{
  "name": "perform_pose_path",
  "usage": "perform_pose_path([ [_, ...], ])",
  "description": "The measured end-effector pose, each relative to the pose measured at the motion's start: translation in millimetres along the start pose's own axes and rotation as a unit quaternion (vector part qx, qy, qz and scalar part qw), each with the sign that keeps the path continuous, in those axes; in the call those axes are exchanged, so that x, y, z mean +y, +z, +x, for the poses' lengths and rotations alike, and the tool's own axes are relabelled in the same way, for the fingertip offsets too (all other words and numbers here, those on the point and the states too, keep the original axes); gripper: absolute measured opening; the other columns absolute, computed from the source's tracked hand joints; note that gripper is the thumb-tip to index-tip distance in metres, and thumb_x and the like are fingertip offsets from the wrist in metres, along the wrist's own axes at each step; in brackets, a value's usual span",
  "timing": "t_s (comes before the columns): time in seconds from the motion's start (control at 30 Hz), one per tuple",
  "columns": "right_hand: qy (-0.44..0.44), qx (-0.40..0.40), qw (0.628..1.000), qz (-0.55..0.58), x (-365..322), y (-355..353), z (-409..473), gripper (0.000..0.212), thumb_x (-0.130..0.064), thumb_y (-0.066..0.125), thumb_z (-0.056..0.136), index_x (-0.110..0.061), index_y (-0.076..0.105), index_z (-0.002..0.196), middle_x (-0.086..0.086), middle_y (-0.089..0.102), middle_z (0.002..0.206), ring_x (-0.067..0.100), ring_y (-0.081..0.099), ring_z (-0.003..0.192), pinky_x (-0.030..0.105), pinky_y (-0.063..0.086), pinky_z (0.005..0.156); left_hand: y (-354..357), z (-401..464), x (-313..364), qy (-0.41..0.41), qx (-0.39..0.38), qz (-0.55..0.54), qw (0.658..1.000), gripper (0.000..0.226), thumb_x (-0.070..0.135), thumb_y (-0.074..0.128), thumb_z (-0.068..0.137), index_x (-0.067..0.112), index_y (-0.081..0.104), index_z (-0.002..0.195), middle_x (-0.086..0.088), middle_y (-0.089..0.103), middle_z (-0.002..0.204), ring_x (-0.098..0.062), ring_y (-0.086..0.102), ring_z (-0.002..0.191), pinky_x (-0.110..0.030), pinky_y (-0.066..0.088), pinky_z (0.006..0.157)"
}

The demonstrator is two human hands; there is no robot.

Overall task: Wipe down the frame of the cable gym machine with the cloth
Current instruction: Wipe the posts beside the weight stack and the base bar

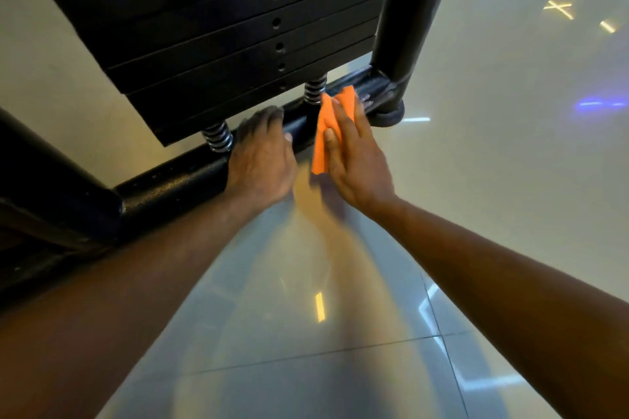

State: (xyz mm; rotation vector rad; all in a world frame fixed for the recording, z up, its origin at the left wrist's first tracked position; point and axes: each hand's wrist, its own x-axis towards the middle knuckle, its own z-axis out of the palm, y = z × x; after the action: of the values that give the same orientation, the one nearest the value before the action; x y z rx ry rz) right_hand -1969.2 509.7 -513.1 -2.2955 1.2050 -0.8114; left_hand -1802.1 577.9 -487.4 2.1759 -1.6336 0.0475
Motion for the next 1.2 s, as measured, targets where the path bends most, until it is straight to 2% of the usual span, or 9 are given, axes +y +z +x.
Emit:
perform_pose_path([
  [0.07,0.000,-0.006,1.000,0.006,-8.7,20.8,-0.2,0.064,-0.048,0.039,0.117,-0.033,0.014,0.174,0.005,-0.007,0.183,0.031,0.010,0.168,0.045,0.037,0.124,-1.0,15.9,2.1,-0.047,-0.030,-0.029,0.998,0.049,0.021,0.046,0.104,0.007,0.054,0.150,-0.019,0.057,0.151,-0.042,0.053,0.138,-0.050,0.038,0.120],
  [0.2,0.001,0.041,0.999,-0.012,-20.2,64.9,-0.8,0.069,-0.044,0.046,0.117,-0.027,0.013,0.175,0.019,-0.018,0.179,0.037,-0.021,0.166,0.060,0.005,0.135,-8.1,30.3,6.4,-0.072,-0.067,-0.069,0.993,0.062,0.033,0.034,0.094,0.015,0.059,0.148,-0.012,0.058,0.154,-0.034,0.052,0.142,-0.041,0.038,0.117],
  [0.37,0.020,0.060,0.997,-0.052,24.2,52.9,14.3,0.066,-0.046,0.034,0.118,-0.030,0.004,0.175,0.014,-0.016,0.181,0.035,-0.018,0.167,0.065,0.005,0.133,-4.3,33.6,-4.5,-0.073,-0.075,-0.061,0.993,0.050,0.021,0.048,0.111,0.014,0.047,0.161,-0.007,0.046,0.167,-0.027,0.041,0.154,-0.035,0.026,0.128],
  [0.47,0.083,0.084,0.992,-0.045,38.1,35.2,33.2,0.063,-0.044,0.029,0.120,-0.033,0.000,0.175,0.013,-0.014,0.181,0.035,-0.017,0.167,0.066,0.007,0.132,3.0,30.4,-4.1,-0.053,-0.072,-0.035,0.995,0.057,0.033,0.049,0.110,0.019,0.040,0.164,-0.003,0.042,0.169,-0.027,0.037,0.157,-0.045,0.023,0.130],
  [0.7,-0.068,0.007,0.992,-0.102,44.0,25.8,24.3,0.070,-0.051,0.034,0.118,-0.032,-0.001,0.175,0.001,-0.015,0.182,0.028,-0.019,0.167,0.059,0.000,0.136,21.9,12.8,8.3,-0.025,0.026,0.090,0.995,0.064,0.055,0.040,0.109,0.023,0.037,0.164,-0.007,0.049,0.162,-0.032,0.045,0.148,-0.055,0.032,0.120],
  [0.8,-0.039,0.021,0.989,-0.140,72.0,3.5,50.3,0.067,-0.054,0.031,0.117,-0.036,0.001,0.174,0.003,-0.010,0.183,0.033,-0.015,0.168,0.063,0.002,0.134,25.7,14.5,7.0,-0.026,0.031,0.109,0.993,0.063,0.054,0.039,0.110,0.022,0.037,0.164,-0.007,0.050,0.161,-0.033,0.046,0.146,-0.056,0.033,0.119],
  [0.9,-0.002,0.053,0.995,-0.082,56.3,6.6,53.4,0.061,-0.046,0.030,0.119,-0.033,0.010,0.175,0.004,-0.007,0.183,0.033,-0.013,0.168,0.062,0.003,0.135,25.9,15.2,8.1,-0.031,0.026,0.121,0.992,0.063,0.057,0.035,0.111,0.023,0.036,0.164,-0.008,0.051,0.160,-0.034,0.046,0.145,-0.056,0.032,0.119],
  [1.07,-0.127,-0.024,0.984,-0.126,62.8,-4.8,58.9,0.058,-0.046,0.031,0.119,-0.035,0.017,0.174,0.000,0.001,0.184,0.029,-0.011,0.169,0.055,0.000,0.136,33.7,22.6,27.9,-0.079,-0.004,0.139,0.987,0.070,0.064,0.033,0.110,0.021,0.033,0.165,-0.010,0.046,0.163,-0.036,0.037,0.153,-0.062,0.024,0.124],
  [1.2,-0.117,-0.015,0.978,-0.171,84.0,-29.8,88.1,0.053,-0.047,0.029,0.120,-0.039,0.022,0.172,0.002,0.011,0.183,0.027,-0.002,0.169,0.054,0.004,0.137,41.5,23.1,38.1,-0.097,0.010,0.130,0.987,0.072,0.062,0.035,0.110,0.015,0.033,0.165,-0.011,0.043,0.167,-0.037,0.030,0.158,-0.061,0.017,0.128],
])
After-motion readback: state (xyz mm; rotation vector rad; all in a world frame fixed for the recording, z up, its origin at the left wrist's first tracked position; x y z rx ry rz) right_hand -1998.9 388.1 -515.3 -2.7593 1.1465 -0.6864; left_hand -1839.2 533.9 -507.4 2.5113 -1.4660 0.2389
